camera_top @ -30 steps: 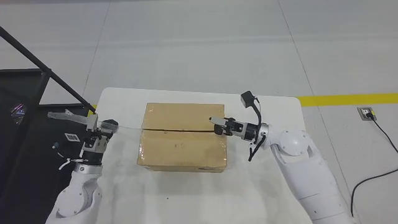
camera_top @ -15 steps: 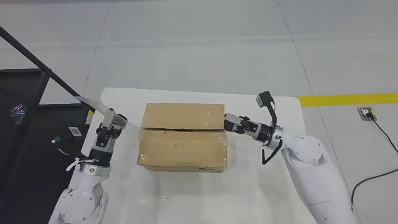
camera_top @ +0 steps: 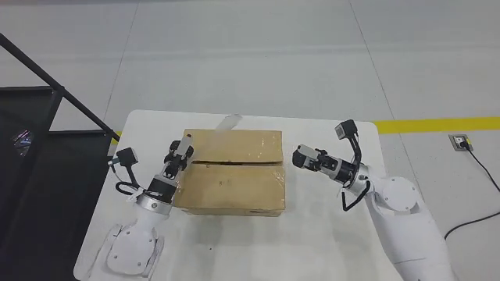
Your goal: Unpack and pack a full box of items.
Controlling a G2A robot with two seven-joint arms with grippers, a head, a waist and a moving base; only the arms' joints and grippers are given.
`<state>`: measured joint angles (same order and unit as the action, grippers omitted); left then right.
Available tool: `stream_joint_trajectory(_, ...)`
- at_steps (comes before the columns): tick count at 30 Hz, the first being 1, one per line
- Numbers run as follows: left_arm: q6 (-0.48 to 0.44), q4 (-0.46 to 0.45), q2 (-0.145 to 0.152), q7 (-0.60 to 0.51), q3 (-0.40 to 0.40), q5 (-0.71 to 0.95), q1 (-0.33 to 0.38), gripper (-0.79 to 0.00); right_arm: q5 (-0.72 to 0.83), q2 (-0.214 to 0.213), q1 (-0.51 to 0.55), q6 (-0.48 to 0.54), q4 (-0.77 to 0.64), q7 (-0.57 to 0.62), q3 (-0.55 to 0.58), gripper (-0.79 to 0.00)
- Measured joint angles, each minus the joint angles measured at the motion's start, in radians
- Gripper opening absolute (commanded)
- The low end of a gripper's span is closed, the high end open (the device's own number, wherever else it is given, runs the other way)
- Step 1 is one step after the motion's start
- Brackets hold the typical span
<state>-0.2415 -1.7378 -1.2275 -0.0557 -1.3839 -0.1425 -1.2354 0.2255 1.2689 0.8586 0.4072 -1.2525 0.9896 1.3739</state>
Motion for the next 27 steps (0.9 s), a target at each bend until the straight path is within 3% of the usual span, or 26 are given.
stream_joint_trajectory(7, 0.008, 0.028, -0.013, -0.002, 0.071, -0.030, 0.042, 0.000, 0.021, -0.010, 0.004, 0.011, 0.019, 0.011, 0.011, 0.000)
stream_joint_trajectory(13, -0.024, -0.028, -0.014, -0.004, 0.050, 0.011, 0.015, 0.000, 0.027, -0.011, -0.018, 0.004, 0.029, 0.017, -0.013, 0.000)
stream_joint_trajectory(17, -0.067, -0.112, -0.007, -0.002, -0.030, 0.073, -0.045, 0.000, 0.016, -0.008, -0.052, -0.009, 0.023, 0.020, -0.048, 0.000)
stream_joint_trajectory(21, -0.104, -0.186, 0.003, -0.009, -0.162, 0.166, -0.124, 0.000, -0.024, -0.003, -0.100, -0.009, -0.010, 0.005, -0.093, 0.000)
stream_joint_trajectory(27, -0.166, -0.168, 0.016, -0.070, -0.350, 0.279, -0.242, 0.000, -0.056, -0.001, -0.115, -0.020, -0.020, -0.037, -0.102, 0.000)
